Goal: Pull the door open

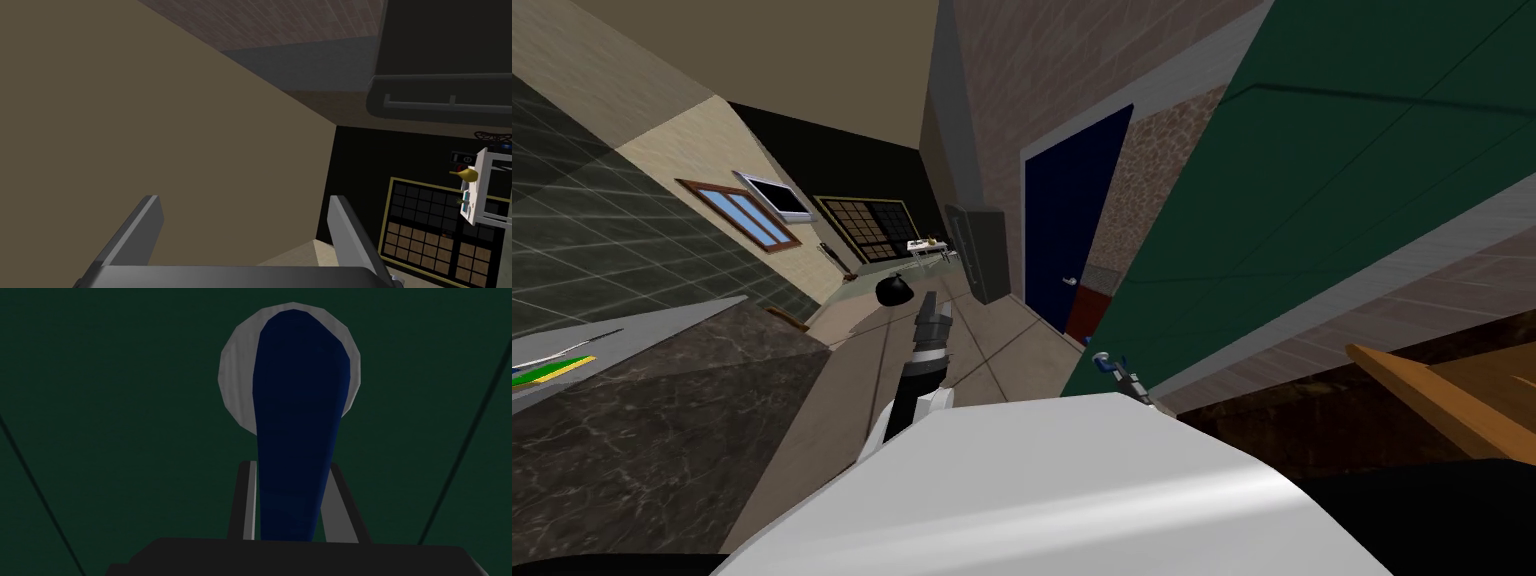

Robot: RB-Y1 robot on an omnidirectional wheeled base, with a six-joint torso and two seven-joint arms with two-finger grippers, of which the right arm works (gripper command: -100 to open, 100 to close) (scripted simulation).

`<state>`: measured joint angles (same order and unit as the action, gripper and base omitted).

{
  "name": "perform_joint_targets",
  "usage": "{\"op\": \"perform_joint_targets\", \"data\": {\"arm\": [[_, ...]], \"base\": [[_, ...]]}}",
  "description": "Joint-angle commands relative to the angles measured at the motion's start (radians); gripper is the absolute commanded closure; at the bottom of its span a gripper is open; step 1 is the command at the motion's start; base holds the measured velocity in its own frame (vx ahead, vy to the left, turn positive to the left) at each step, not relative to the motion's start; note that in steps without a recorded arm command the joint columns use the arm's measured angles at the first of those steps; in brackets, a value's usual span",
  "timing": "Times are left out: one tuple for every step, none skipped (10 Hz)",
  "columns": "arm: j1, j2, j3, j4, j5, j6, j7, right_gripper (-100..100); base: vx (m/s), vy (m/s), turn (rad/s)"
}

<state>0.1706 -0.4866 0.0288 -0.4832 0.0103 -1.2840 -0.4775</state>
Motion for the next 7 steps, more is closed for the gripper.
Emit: {"op": "perform_joint_targets", "data": {"arm": [[0.005,-0.001,0.003,0.009,0.002,-0.021,-0.004,100],[0.006,-0.002,0.005,0.012,0.003,-0.028,-0.006,100],[-0.001,-0.003,0.002,0.021,0.002,-0.025,-0.004,100],[0.013,-0.002,0.019,0.026,0.017,-0.061,0.0,100],[0.013,-0.002,0.019,0.026,0.017,-0.061,0.0,100],[0.019,-0.003,0.025,0.027,0.023,-0.075,0.002,100],[0.028,-0.004,0.036,0.029,0.034,-0.1,0.005,100]], "base": [[-0.205,-0.062,0.161],[-0.188,-0.067,0.141],[-0.079,-0.033,0.028],[-0.013,0.011,-0.103],[0.006,0.024,-0.068],[0.015,0.023,-0.041],[0.013,0.024,-0.066]]}}
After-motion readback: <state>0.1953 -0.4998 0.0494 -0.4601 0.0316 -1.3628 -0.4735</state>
